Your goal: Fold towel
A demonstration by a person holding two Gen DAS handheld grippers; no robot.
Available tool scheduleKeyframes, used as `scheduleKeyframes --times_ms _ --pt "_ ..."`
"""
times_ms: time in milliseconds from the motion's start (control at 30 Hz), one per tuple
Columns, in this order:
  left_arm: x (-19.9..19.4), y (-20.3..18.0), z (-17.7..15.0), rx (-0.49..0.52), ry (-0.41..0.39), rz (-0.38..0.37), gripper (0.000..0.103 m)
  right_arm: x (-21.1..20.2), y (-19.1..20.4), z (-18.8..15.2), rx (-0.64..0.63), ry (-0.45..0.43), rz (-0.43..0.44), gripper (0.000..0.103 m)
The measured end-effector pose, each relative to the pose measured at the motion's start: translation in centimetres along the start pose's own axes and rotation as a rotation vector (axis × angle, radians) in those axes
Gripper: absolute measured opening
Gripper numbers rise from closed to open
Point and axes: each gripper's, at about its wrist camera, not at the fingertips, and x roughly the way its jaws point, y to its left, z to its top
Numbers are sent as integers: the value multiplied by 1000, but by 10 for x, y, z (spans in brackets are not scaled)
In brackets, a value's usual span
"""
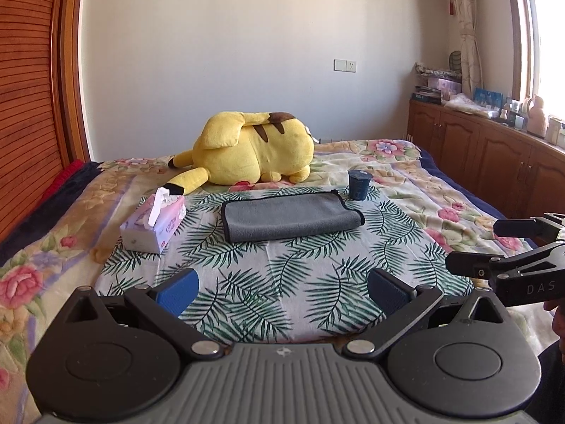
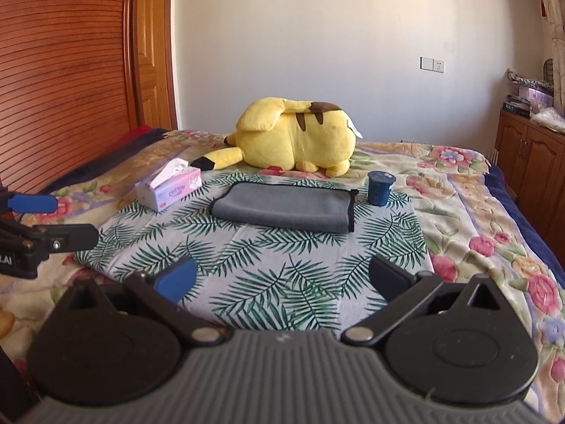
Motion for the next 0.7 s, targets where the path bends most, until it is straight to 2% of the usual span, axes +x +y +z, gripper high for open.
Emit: scheduleKeyframes --times_ms 267,467,700 --pt "-9 -2 -14 27 -14 45 86 -3 4 -13 15 11 0 103" --pt "-11 1 -29 -23 -2 57 86 -5 5 -20 19 22 -1 103" --pt "-9 2 -38 -30 -14 91 86 -7 5 -25 31 3 -13 103"
